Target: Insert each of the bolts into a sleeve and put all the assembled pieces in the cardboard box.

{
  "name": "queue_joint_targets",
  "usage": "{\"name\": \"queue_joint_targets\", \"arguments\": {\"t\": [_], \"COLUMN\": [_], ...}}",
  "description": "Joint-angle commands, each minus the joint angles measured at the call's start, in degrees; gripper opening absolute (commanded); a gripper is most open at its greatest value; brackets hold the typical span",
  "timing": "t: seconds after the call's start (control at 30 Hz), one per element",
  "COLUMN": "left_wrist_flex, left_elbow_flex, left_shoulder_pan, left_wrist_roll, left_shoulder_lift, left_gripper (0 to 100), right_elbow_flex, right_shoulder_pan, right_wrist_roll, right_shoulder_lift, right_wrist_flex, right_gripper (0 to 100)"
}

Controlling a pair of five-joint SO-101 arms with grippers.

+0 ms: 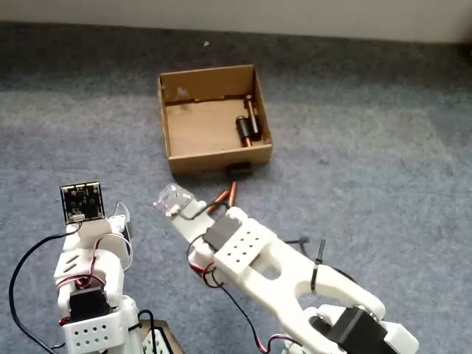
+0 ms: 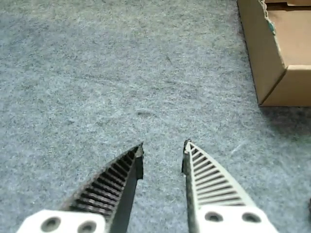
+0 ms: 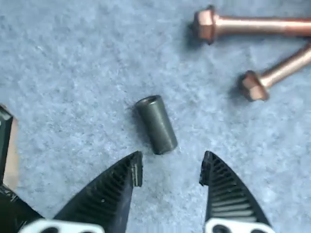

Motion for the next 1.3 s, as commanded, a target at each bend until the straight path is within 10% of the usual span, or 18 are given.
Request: {"name": "queue_joint_targets", "arguments": {"t": [0.0,1.27], "left_wrist_flex": [-0.18,0.00], "left_elbow_flex": [1.10,1.10], "left_shoulder_pan": [-0.57,-0.48], "left_wrist_roll": [-0.62,-2.81], "left_shoulder_lift": [-0.13,-0.13], "left_gripper": [16,16], "right_elbow_flex": [6.37,13.23], "right_shoulder_pan": [-2.24,-2.15], "right_wrist_roll": [0.97,1.14], "right_shoulder_lift": [-2.24,-1.98], "right_wrist_flex": [-9.19,-19.12], "right_gripper": [18.3,9.8]}}
